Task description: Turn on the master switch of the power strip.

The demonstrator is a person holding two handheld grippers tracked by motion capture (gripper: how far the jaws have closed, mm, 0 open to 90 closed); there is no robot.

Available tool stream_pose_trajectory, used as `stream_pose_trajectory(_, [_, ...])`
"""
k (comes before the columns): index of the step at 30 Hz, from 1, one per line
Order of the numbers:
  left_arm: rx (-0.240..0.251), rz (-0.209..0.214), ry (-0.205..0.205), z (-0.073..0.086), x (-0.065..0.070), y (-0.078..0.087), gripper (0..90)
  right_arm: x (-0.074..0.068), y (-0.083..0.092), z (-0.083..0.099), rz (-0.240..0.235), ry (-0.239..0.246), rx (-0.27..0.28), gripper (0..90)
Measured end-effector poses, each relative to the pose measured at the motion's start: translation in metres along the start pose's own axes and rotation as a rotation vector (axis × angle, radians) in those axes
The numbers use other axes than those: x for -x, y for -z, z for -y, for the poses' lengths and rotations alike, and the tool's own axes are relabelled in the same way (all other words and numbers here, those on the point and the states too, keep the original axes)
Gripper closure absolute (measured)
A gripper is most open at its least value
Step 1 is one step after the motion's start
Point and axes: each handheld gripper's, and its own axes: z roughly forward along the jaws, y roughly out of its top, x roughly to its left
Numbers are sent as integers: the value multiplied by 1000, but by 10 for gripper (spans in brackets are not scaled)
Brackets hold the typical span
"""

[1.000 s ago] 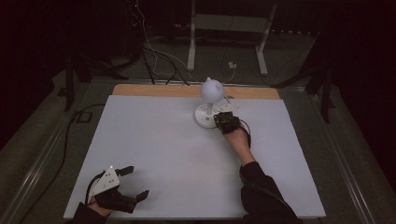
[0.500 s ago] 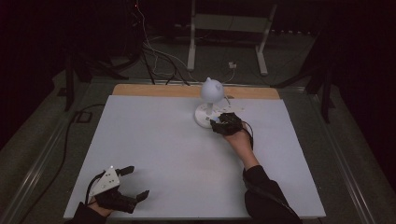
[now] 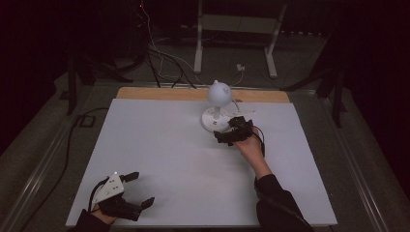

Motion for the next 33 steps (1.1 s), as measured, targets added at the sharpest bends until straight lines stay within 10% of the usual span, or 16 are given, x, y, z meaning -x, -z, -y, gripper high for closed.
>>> stream_pose_trajectory(33, [3,5,-2,-1,1,1,1,-12,59,50,-83,62,14,0])
